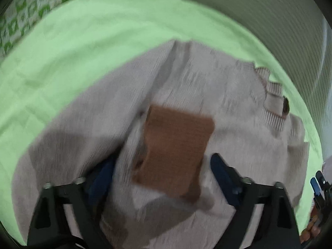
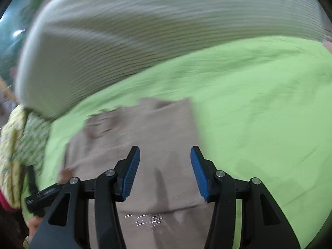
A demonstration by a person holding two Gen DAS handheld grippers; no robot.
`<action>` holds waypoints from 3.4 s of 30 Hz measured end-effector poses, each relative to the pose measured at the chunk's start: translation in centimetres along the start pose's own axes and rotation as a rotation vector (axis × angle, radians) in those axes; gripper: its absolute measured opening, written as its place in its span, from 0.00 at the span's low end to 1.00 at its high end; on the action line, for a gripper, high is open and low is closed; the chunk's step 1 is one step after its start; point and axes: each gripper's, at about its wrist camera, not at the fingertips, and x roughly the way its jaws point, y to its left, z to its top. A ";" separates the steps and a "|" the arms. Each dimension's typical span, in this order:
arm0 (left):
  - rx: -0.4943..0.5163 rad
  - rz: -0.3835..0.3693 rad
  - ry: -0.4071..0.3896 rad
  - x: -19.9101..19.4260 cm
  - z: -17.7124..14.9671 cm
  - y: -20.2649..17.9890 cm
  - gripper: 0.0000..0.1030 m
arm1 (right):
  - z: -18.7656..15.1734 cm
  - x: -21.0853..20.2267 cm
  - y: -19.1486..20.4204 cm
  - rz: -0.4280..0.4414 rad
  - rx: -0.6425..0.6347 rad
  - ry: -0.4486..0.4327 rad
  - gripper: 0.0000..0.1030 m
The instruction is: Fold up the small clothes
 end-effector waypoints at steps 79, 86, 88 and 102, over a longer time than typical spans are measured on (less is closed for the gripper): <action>0.227 -0.251 0.177 -19.2 -14.7 11.7 0.02 | -16.0 -7.1 9.1 0.157 -0.107 0.115 0.39; 0.281 -0.558 0.045 -22.6 -7.0 -1.5 0.01 | -15.6 -8.4 7.3 0.148 -0.068 0.078 0.39; 0.306 -0.660 -0.024 -24.1 -5.2 -6.0 0.01 | -15.2 -8.8 6.5 0.139 -0.048 0.064 0.39; 0.489 -0.170 0.099 -12.3 -10.6 -0.1 0.50 | -14.0 -8.2 0.5 0.086 0.095 0.089 0.42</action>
